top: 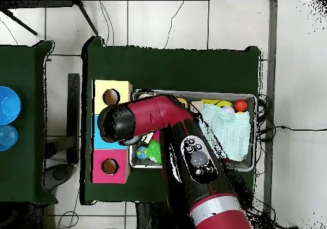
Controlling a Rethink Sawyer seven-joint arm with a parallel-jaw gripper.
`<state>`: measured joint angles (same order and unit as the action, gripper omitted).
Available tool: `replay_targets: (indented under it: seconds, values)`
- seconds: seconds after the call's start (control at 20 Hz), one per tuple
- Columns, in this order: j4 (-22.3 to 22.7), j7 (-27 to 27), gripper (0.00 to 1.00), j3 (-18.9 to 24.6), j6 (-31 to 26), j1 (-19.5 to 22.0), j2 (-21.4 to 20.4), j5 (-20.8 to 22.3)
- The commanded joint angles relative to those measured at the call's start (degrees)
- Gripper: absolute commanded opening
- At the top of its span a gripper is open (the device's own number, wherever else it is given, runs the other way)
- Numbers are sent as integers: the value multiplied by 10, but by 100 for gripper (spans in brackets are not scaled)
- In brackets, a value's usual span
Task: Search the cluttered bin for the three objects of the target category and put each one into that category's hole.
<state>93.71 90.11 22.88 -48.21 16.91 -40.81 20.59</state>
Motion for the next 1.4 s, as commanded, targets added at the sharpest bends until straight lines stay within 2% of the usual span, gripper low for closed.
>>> replay_targets:
  seconds: [0.05,0.1,0.25,0.45,0.75,1.0,1.15,1.4]
  values:
    - [-19,-53,0,-17,-28,13,2,70]
    - [20,-100,0,34,25,59,0,43]
    - [18,-87,0,38,17,56,2,44]
    - [28,-56,0,37,30,42,0,49]
    - [14,-31,0,38,23,17,7,45]
    - [44,32,0,25,95,-8,10,45]
    - [92,80,0,5,147,-34,-5,47]
    - [216,59,0,37,183,-14,-76,10]
